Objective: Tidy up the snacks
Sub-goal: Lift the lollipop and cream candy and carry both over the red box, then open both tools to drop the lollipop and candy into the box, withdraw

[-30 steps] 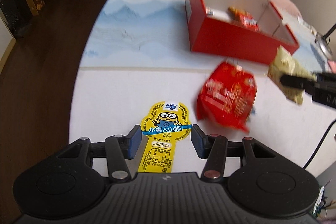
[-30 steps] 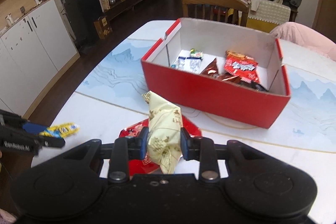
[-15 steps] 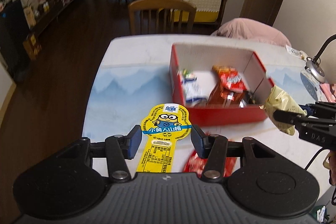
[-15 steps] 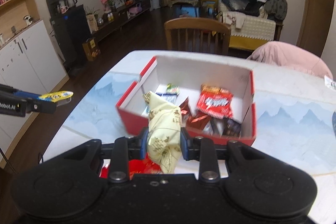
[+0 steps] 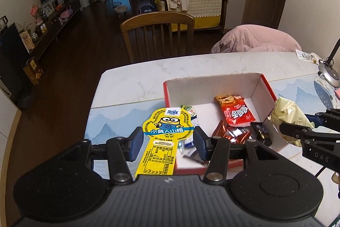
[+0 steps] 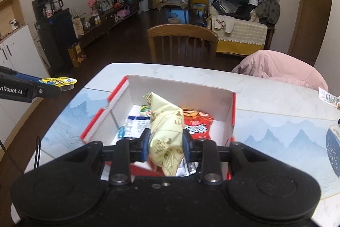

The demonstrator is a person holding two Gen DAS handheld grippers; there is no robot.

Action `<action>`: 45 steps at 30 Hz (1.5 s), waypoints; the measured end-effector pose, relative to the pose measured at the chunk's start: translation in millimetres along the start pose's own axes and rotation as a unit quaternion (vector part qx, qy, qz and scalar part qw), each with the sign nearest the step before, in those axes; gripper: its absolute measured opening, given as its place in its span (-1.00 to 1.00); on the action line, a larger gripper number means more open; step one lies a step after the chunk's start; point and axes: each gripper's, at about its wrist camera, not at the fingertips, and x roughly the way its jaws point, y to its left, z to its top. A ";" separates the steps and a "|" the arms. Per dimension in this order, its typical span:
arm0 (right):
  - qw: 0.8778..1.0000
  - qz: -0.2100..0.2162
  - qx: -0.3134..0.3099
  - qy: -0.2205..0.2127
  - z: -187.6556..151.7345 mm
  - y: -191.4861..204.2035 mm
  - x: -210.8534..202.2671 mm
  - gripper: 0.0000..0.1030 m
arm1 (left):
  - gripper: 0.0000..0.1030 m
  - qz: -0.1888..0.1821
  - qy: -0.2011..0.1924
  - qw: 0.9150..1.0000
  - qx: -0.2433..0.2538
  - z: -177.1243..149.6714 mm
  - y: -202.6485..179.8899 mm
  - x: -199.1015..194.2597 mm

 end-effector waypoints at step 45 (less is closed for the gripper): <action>0.989 -0.004 -0.025 0.147 -18.0 -38.1 136.6 -0.37 | -0.01 0.029 0.168 0.981 0.092 3.0 -78.5 193.9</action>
